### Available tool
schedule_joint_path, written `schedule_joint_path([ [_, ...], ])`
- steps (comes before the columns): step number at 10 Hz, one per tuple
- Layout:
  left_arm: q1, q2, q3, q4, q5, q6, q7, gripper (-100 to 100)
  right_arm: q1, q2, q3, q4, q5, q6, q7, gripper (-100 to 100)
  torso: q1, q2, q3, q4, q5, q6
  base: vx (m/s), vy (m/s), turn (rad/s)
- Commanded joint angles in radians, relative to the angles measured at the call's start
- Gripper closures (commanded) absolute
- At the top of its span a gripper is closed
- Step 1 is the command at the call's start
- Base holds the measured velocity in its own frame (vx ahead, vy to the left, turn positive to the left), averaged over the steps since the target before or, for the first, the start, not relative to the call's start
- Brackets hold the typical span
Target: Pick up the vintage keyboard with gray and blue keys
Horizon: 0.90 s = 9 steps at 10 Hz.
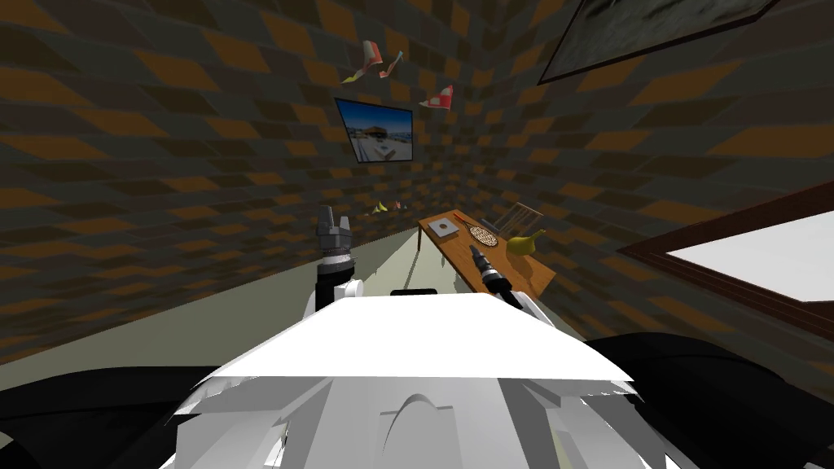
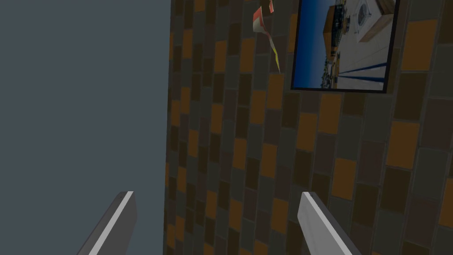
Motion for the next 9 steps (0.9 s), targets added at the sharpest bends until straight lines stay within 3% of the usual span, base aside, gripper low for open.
schedule_joint_path([
  [1, 0.0, 0.0, 0.0, 0.0, 0.0, 0.0, 0.0, 0, 0.011, -0.037, 0.013, 0.05, 0.016, 0.026, -0.007, -100, 0.0, 0.0, 0.0, 0.0, 0.0, 0.0, 0.077, 0.061, 0.044],
  [3, 0.0, 0.0, 0.0, 0.0, 0.0, 0.0, 0.0, 0, 0.028, -0.102, 0.038, 0.132, 0.041, 0.077, -0.021, -100, 0.002, -0.002, -0.001, 0.0, 0.0, 0.0, 0.117, 0.124, 0.11],
  [4, 0.0, 0.0, 0.0, 0.0, 0.0, 0.0, 0.0, 0, 0.028, -0.113, 0.038, 0.132, 0.041, 0.077, -0.021, -100, 0.004, -0.004, -0.002, -0.001, 0.001, 0.0, 0.114, 0.097, 0.019],
  [5, 0.0, 0.0, 0.0, 0.0, 0.0, 0.0, 0.0, 0, 0.037, -0.15, 0.054, 0.168, 0.053, 0.1, -0.025, -100, 0.002, -0.003, -0.002, -0.001, 0.001, 0.0, 0.102, 0.07, 0.083],
  [6, 0.0, 0.0, 0.0, 0.0, 0.0, 0.0, 0.0, 0, 0.037, -0.15, 0.054, 0.173, 0.053, 0.1, -0.025, -100, 0.001, -0.003, -0.001, -0.001, 0.0, 0.0, 0.07, 0.047, 0.039],
  [9, 0.0, 0.0, 0.0, 0.0, 0.0, 0.0, 0.0, 0, 0.054, -0.224, 0.095, 0.254, 0.08, 0.139, -0.028, -100, -0.002, 0.0, 0.0, 0.0, 0.0, 0.0, 0.071, 0.035, 0.067],
])
